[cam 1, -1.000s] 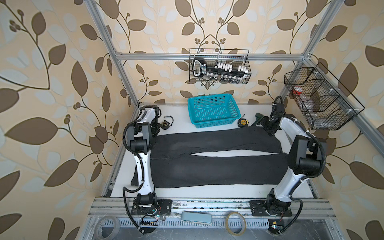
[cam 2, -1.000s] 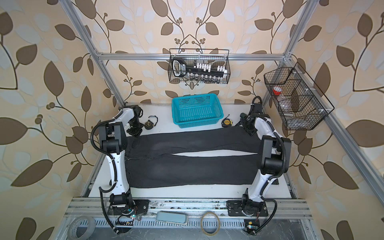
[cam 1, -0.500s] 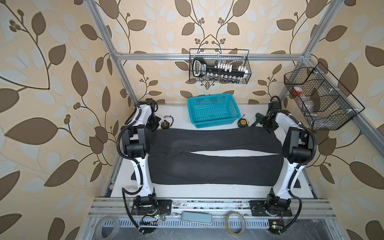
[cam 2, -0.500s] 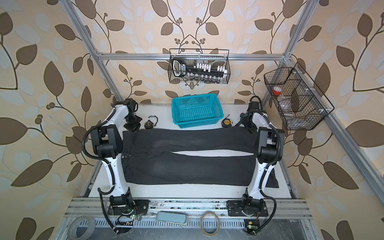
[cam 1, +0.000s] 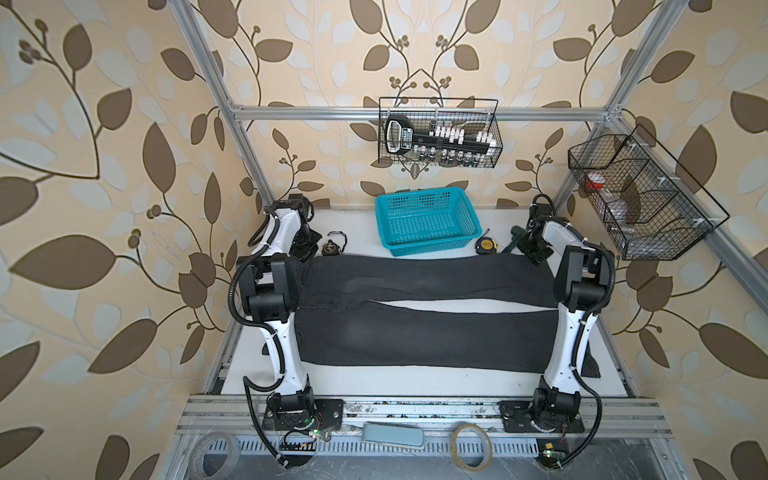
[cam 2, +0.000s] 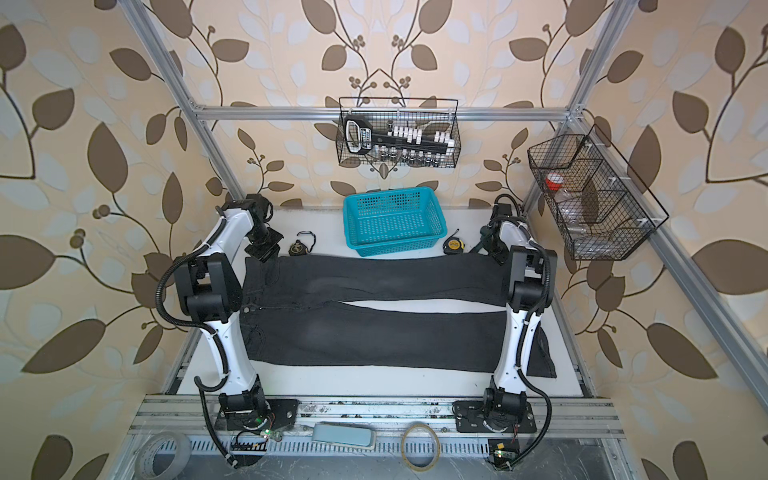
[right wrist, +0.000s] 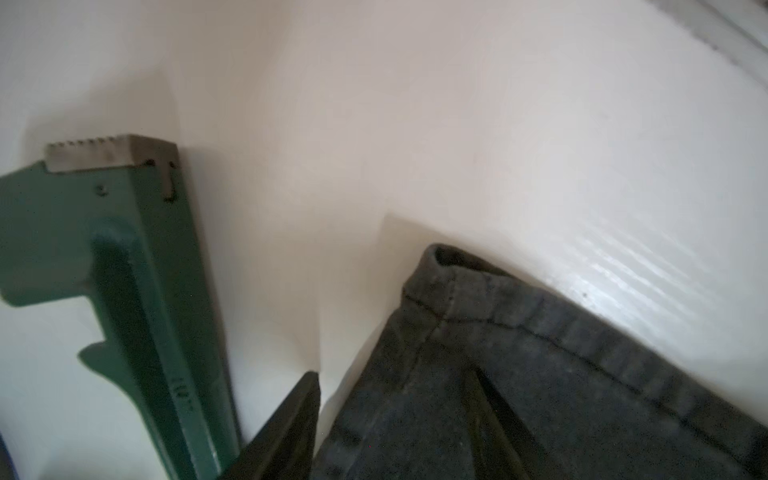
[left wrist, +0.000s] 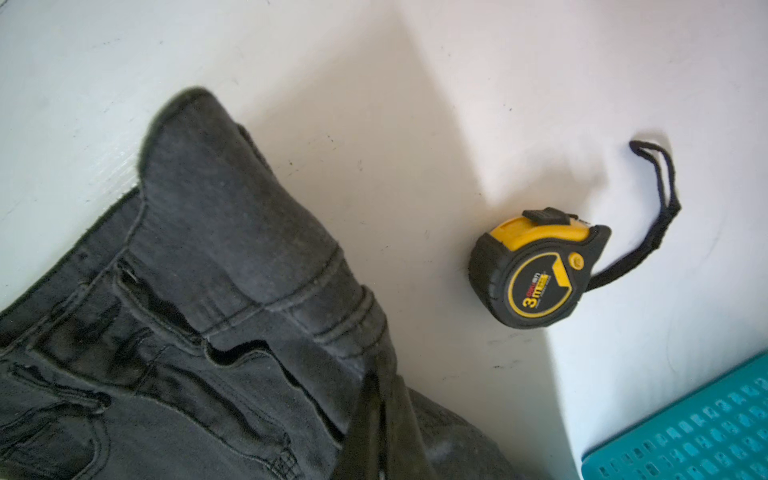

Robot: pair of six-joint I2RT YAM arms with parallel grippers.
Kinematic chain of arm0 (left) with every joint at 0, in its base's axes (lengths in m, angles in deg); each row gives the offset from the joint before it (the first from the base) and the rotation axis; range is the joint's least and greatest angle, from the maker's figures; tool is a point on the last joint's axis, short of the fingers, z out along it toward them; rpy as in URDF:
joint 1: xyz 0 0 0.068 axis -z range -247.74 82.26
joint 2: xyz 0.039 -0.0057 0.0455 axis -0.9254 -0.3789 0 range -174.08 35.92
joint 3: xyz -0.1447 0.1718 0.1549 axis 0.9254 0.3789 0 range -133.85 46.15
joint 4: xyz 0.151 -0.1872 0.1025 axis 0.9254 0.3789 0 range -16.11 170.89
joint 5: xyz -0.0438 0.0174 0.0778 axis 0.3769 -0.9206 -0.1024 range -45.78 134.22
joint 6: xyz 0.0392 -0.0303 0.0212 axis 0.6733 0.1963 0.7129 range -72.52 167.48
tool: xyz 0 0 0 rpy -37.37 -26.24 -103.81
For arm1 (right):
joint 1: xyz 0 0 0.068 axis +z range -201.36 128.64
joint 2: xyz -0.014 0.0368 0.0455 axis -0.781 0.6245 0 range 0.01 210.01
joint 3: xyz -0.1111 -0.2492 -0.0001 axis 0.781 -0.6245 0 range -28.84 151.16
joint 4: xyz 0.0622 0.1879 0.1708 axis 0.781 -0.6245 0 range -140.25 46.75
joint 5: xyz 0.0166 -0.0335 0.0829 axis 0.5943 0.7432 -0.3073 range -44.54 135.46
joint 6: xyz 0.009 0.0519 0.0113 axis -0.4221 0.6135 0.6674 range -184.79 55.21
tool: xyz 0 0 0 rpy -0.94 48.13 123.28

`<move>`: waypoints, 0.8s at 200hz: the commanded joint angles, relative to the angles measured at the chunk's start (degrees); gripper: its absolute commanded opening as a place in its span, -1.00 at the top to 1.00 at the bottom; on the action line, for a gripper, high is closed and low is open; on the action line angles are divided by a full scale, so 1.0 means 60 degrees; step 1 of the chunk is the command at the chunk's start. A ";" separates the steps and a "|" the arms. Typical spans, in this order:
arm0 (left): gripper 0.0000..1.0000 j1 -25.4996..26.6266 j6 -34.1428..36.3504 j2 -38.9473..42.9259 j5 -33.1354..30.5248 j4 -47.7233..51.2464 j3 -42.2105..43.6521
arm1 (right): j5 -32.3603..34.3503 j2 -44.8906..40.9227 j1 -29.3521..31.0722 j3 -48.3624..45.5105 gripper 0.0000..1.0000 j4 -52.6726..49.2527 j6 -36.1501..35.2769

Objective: Fold and stack the trousers
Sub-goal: 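Grasp the far waistband corner with left gripper while right grasps far hem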

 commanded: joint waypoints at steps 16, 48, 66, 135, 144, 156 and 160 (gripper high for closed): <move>1.00 -0.0004 0.0279 0.0498 -0.0008 0.0288 0.0017 | 0.0899 0.0731 0.0074 0.0582 -0.09 -0.1155 -0.0089; 1.00 -0.0003 0.0350 0.0503 -0.0042 0.0281 0.0075 | 0.1118 0.1018 0.0178 0.1001 0.10 -0.1573 -0.0416; 1.00 -0.0003 0.0383 0.0497 -0.0009 0.0223 0.0169 | 0.1162 0.1123 0.0233 0.1156 0.35 -0.1733 -0.0556; 1.00 0.0016 0.0496 0.0628 0.0152 0.0149 0.0328 | 0.0903 0.0577 0.0283 0.1396 1.00 -0.1425 -0.1217; 1.00 0.0013 0.0514 0.0670 0.0137 0.0164 0.0305 | 0.0885 0.0407 0.0295 0.1465 1.00 -0.1428 -0.1260; 1.00 0.0013 0.0529 0.0730 0.0105 0.0191 0.0265 | 0.0912 0.0025 0.0330 0.1441 1.00 -0.1399 -0.1327; 1.00 0.0013 0.0529 0.0766 0.0107 0.0200 0.0246 | 0.0894 -0.0105 0.0326 0.1415 1.00 -0.1398 -0.1320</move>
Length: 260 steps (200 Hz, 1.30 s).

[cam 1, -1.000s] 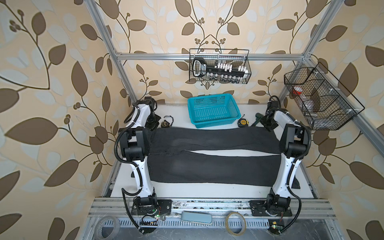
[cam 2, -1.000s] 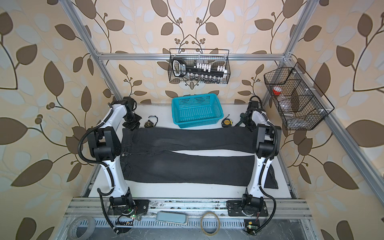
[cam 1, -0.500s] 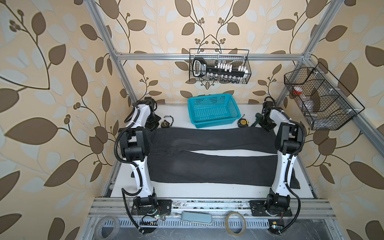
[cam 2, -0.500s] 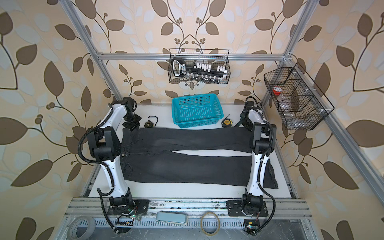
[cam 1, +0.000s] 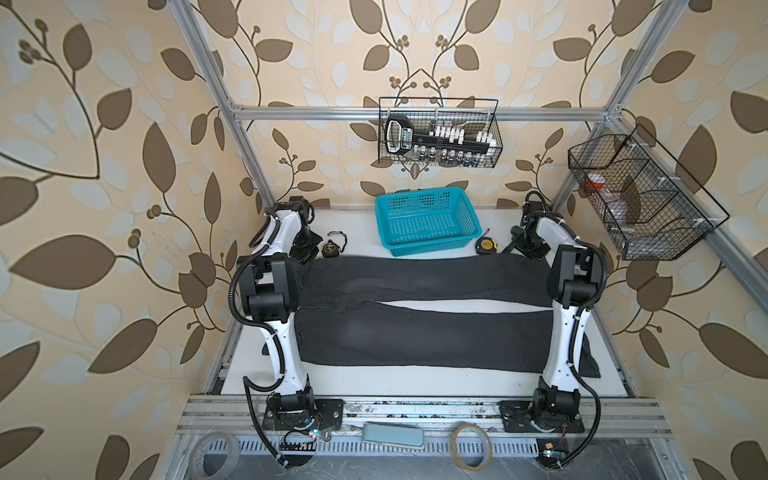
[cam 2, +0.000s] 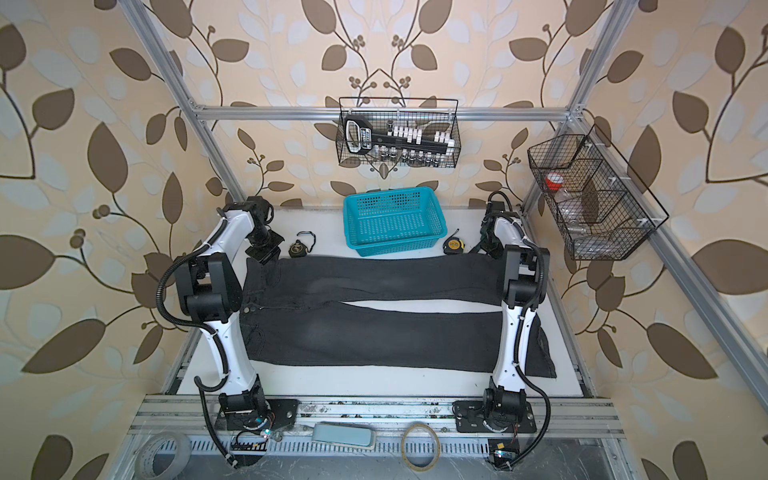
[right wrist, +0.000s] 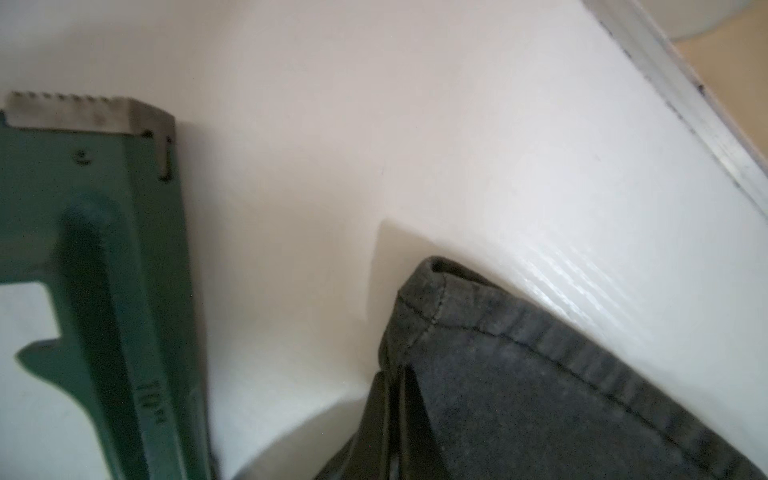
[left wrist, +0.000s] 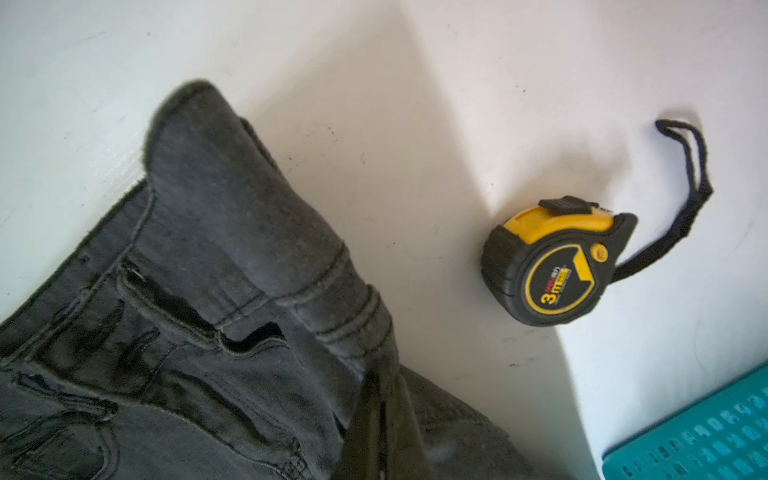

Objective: Fold and stack the trousers
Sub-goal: 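Grasp the far waistband corner with left gripper while right grasps far hem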

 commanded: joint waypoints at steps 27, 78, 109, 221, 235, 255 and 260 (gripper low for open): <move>1.00 0.0043 0.0187 0.0990 0.0022 0.0299 0.0047 | -0.0381 -0.1981 0.0085 -0.0540 1.00 -0.0055 0.0020; 1.00 0.0131 0.0038 0.1677 0.0234 0.0369 0.0249 | -0.0977 -0.5305 -0.0062 -0.3525 1.00 0.0459 0.0636; 1.00 0.0207 -0.0120 0.2374 0.0502 0.0255 0.0699 | -0.1640 -0.7712 -0.0547 -0.5786 1.00 0.0668 0.0970; 1.00 0.0252 -0.0956 0.3752 0.0008 -0.0063 0.1355 | -0.3089 -1.0817 -0.2079 -0.7553 1.00 0.0671 0.1334; 1.00 0.0247 -0.0923 0.3806 -0.0098 0.0146 0.1174 | -0.3066 -1.0996 -0.2083 -0.7340 1.00 0.0510 0.1357; 1.00 0.0193 -0.0919 0.4374 -0.0264 0.0072 0.1955 | -0.3351 -1.1478 -0.2517 -0.7469 1.00 0.0199 0.1373; 1.00 0.0173 -0.0930 0.4543 -0.0241 -0.0019 0.2209 | -0.3456 -1.1640 -0.2642 -0.7580 1.00 0.0111 0.1361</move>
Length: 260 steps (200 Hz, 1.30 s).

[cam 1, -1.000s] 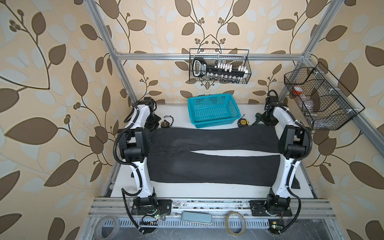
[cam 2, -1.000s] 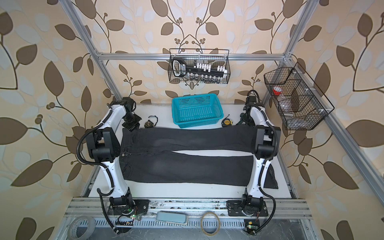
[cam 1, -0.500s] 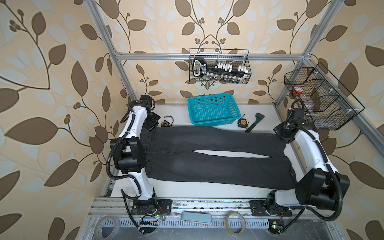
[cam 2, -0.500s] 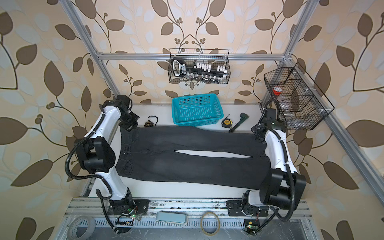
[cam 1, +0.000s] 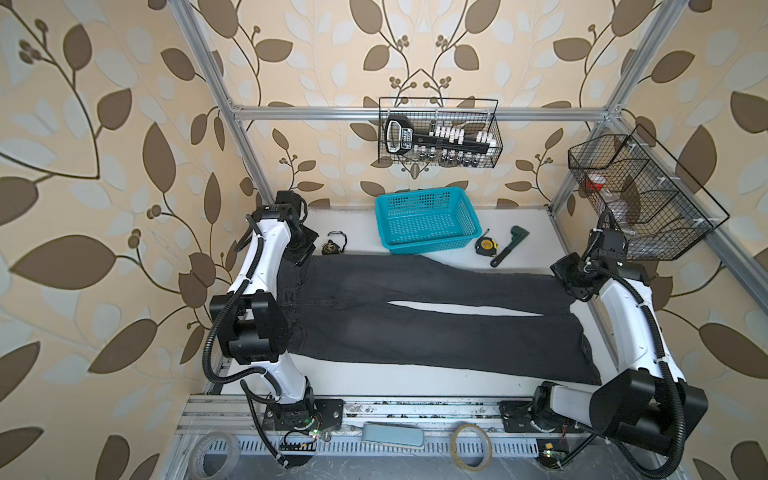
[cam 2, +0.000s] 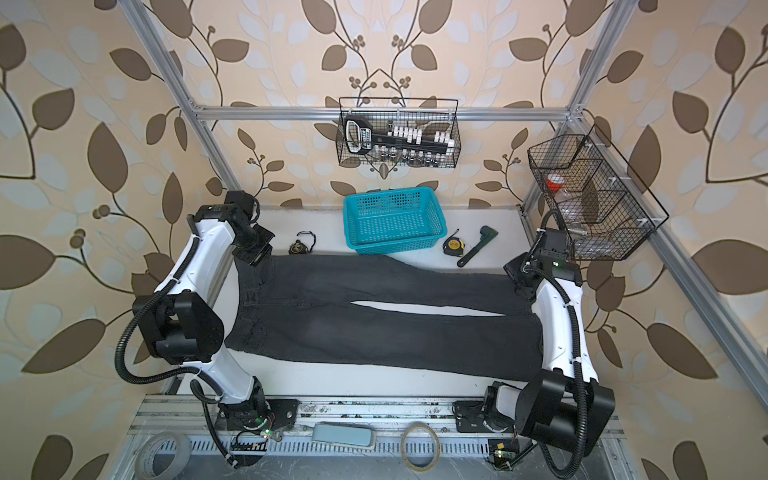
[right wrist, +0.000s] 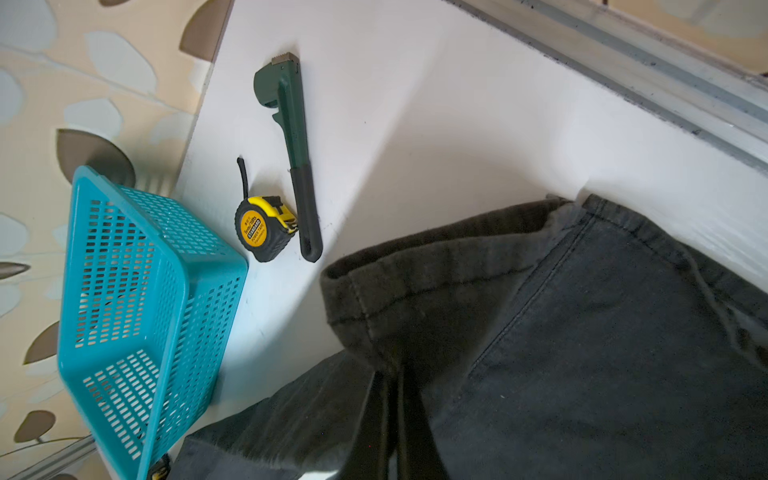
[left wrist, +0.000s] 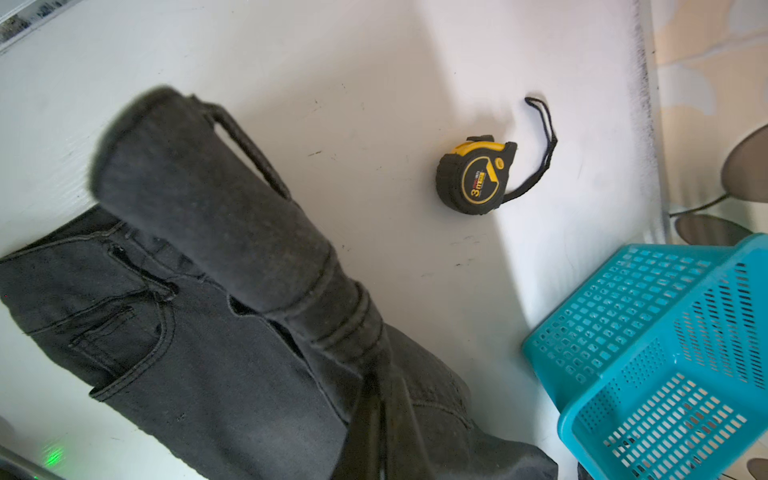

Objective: Fold and stack the trousers
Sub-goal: 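Lift and pull the far edge toward the robot with both grippers, folding over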

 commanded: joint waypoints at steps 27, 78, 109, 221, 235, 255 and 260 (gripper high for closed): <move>1.00 -0.0101 -0.0234 0.1574 -0.0363 -0.0305 0.1612 | 0.0190 -0.2016 -0.1432 -0.0883 1.00 -0.0785 0.0660; 1.00 -0.0304 -0.0242 0.2442 -0.0918 -0.0342 0.2765 | -0.0265 -0.4156 -0.1946 -0.2705 1.00 -0.1748 0.0535; 1.00 -0.0411 -0.0315 0.2823 -0.1089 -0.0331 0.3343 | 0.0067 -0.4383 -0.1999 -0.3036 1.00 -0.2024 0.0187; 1.00 -0.1304 -0.0544 0.3784 -0.1701 -0.0445 0.5617 | 0.3468 -0.4629 -0.2305 -0.3639 1.00 -0.3600 0.0193; 1.00 -0.1453 -0.0493 0.3773 -0.1565 -0.0561 0.5746 | 0.3534 -0.4598 -0.2297 -0.3857 1.00 -0.3539 0.0405; 1.00 -0.1456 -0.0520 0.3646 -0.1373 -0.0490 0.5880 | 0.3650 -0.4458 -0.2293 -0.4083 1.00 -0.3670 0.0737; 1.00 -0.1449 -0.0536 0.3682 -0.1366 -0.0502 0.5967 | 0.3721 -0.4468 -0.2282 -0.4081 1.00 -0.3695 0.0825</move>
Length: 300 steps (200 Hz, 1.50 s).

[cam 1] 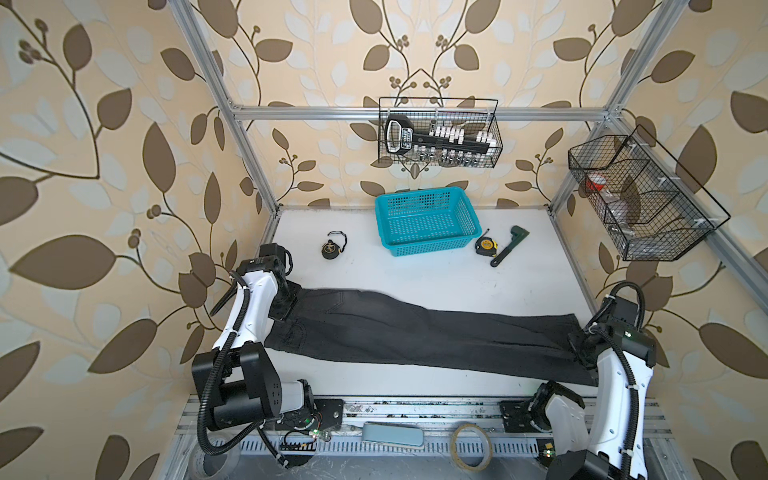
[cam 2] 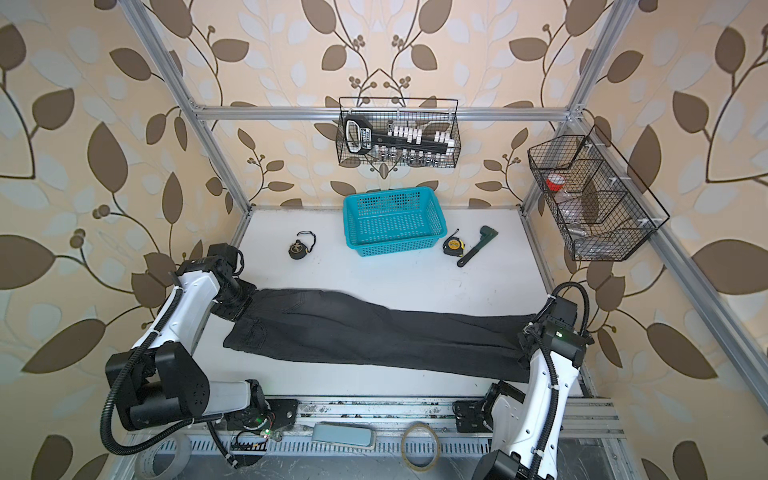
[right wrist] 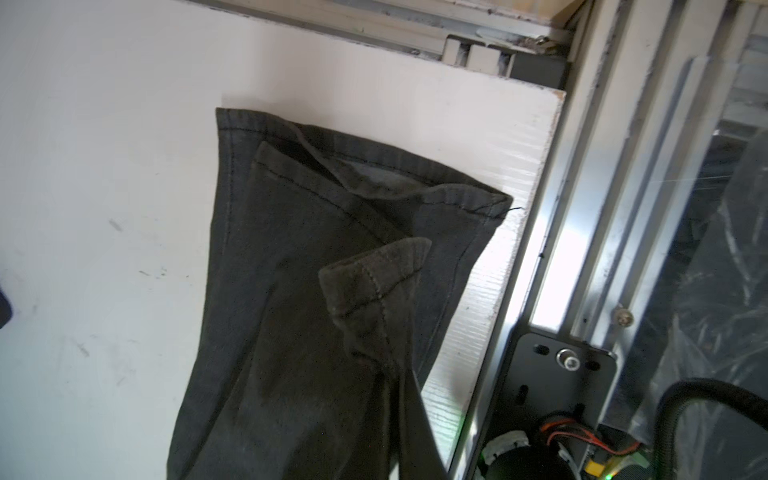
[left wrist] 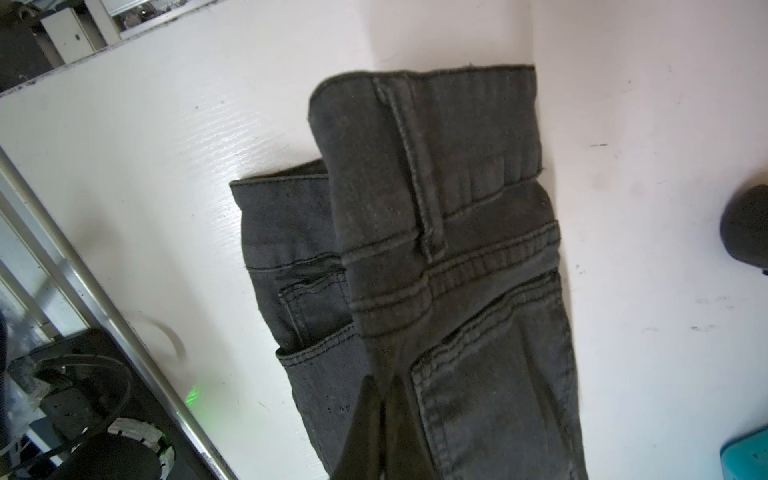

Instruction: Fold and stack the trousers

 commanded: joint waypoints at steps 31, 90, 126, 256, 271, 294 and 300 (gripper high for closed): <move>1.00 -0.0090 -0.0165 0.0518 -0.0496 0.0208 0.0446 | 0.1331 0.0246 -0.0028 0.0038 1.00 -0.0751 0.0836; 1.00 -0.0089 -0.0250 0.0978 -0.0488 0.0284 0.1450 | 0.1718 0.0459 0.0072 0.0285 1.00 -0.0945 0.0911; 0.70 -0.0077 -0.0239 0.1157 -0.0625 0.0358 0.1647 | 0.1907 0.0576 0.0144 0.0852 0.95 -0.1363 0.0849; 0.17 0.1242 0.0320 0.1022 0.0622 -0.1508 0.0722 | 0.0142 0.0802 0.1695 0.1933 0.09 -0.0594 0.0124; 0.16 0.1932 0.0206 0.0469 0.0828 -0.1753 0.0639 | 0.0115 0.0758 0.3161 0.1450 0.08 0.0316 0.0545; 0.16 0.2436 0.0003 -0.0173 0.1319 -0.2102 0.0934 | -0.0102 0.0951 0.4504 0.0437 0.02 0.1125 0.1429; 0.16 0.2551 -0.0016 -0.0292 0.1426 -0.2202 0.1063 | -0.0188 0.0993 0.4823 0.0130 0.01 0.1401 0.1676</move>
